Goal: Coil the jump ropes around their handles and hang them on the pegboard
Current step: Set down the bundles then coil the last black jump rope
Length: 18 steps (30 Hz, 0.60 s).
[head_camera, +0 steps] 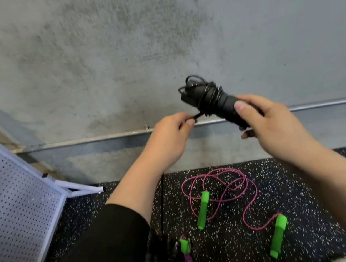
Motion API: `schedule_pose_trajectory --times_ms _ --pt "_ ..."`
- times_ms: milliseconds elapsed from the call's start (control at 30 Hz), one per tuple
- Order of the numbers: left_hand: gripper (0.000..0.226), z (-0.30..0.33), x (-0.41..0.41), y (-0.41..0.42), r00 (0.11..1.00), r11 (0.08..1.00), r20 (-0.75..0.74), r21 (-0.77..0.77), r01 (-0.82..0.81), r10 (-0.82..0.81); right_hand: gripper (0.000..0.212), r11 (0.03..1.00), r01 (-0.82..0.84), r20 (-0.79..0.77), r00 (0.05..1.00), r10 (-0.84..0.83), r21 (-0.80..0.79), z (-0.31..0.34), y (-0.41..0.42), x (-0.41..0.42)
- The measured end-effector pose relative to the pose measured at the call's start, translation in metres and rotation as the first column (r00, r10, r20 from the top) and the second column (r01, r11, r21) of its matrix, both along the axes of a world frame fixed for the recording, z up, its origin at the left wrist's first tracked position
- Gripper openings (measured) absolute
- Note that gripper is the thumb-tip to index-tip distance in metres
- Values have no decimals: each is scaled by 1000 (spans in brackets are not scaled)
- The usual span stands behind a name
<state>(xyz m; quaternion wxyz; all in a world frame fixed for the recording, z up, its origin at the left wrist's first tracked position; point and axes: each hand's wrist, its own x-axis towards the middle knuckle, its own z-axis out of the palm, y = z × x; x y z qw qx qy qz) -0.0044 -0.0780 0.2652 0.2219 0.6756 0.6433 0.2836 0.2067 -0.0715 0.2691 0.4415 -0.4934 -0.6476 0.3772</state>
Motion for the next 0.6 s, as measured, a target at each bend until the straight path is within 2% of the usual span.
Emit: schedule_pose_trajectory --times_ms 67,133,267,367,600 --pt "23 1 0 1 1000 999 -3 47 5 -5 17 1000 8 -51 999 -8 2 2 0 1" --pt "20 1 -4 1 999 999 -30 15 37 -37 20 1000 3 -62 998 -3 2 2 -1 1" --pt "15 -12 -14 -1 980 995 -190 -92 33 -50 26 1000 -15 27 1000 15 12 -6 -5 -2" --pt "15 -16 -19 0 972 995 -232 -95 11 -33 21 999 -38 39 999 38 16 -7 -7 -5" --pt "11 -19 -22 -2 997 996 -76 -89 26 -33 23 999 -30 21 999 29 24 -7 -8 -5"
